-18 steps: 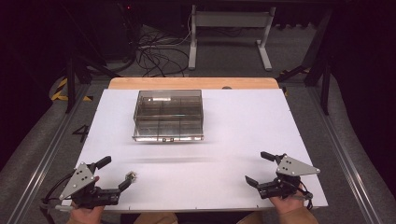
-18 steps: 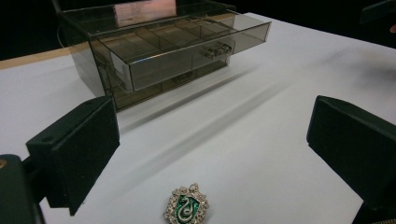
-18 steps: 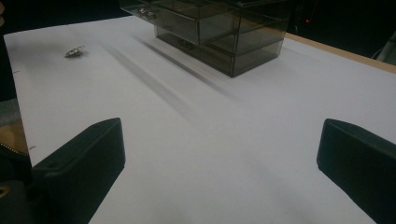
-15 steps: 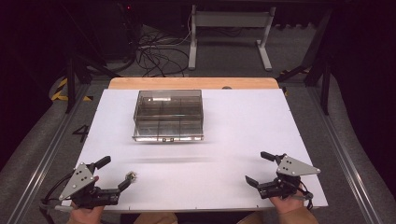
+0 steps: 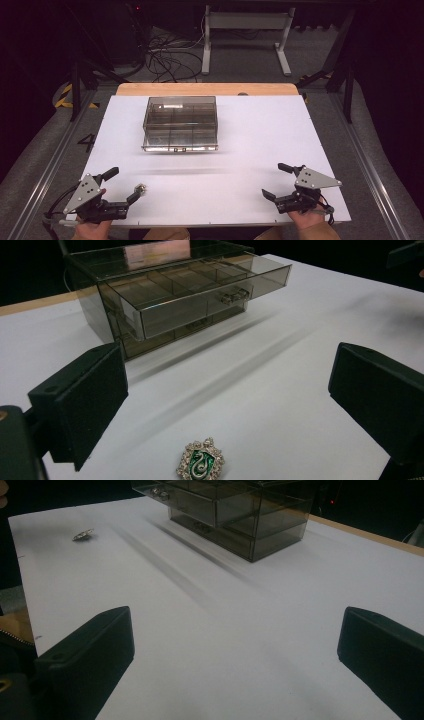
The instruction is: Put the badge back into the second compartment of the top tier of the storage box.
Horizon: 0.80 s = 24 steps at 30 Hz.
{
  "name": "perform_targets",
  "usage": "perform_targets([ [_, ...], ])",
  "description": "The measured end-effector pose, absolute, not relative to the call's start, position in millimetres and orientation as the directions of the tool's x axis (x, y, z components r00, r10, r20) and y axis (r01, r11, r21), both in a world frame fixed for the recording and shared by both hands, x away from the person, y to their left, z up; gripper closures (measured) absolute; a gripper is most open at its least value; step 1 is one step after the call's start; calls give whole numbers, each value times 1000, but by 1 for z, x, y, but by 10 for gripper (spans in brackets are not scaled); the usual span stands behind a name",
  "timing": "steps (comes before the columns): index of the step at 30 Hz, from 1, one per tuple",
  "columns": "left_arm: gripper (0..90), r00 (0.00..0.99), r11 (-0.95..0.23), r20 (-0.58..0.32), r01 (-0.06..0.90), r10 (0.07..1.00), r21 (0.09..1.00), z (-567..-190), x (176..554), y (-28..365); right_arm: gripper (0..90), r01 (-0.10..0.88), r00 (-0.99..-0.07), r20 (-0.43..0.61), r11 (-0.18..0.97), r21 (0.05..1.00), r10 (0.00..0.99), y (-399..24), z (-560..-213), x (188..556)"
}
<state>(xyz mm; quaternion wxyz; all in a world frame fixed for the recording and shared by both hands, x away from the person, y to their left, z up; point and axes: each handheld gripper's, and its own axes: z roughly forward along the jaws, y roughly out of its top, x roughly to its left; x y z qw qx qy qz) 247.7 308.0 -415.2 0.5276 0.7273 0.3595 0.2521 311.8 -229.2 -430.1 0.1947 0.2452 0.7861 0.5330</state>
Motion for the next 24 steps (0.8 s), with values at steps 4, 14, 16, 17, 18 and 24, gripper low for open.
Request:
perform_targets([
  [4, 33, 612, -170, -29, 264, 790, 949, -414, 249, 307, 21, 182, -805, -41, 312, 932, 592, -229, -431, 312],
  [14, 27, 616, -124, -103, 314, 781, 941, -404, 257, 308, 22, 190, -807, -41, 324, 927, 589, -227, -432, 313],
  [16, 28, 622, -130, -104, 319, 776, 939, -402, 260, 307, 22, 190, -808, -41, 326, 926, 587, -227, -432, 314],
  [17, 29, 621, -133, -102, 321, 777, 938, -402, 261, 306, 22, 193, -809, -39, 328, 925, 586, -226, -433, 314],
  [18, 29, 620, -130, -107, 325, 777, 937, -401, 261, 305, 22, 194, -809, -39, 329, 924, 586, -226, -433, 314],
  [24, 31, 627, -134, -105, 322, 772, 937, -398, 266, 301, 22, 196, -810, -38, 331, 923, 585, -226, -434, 314],
])
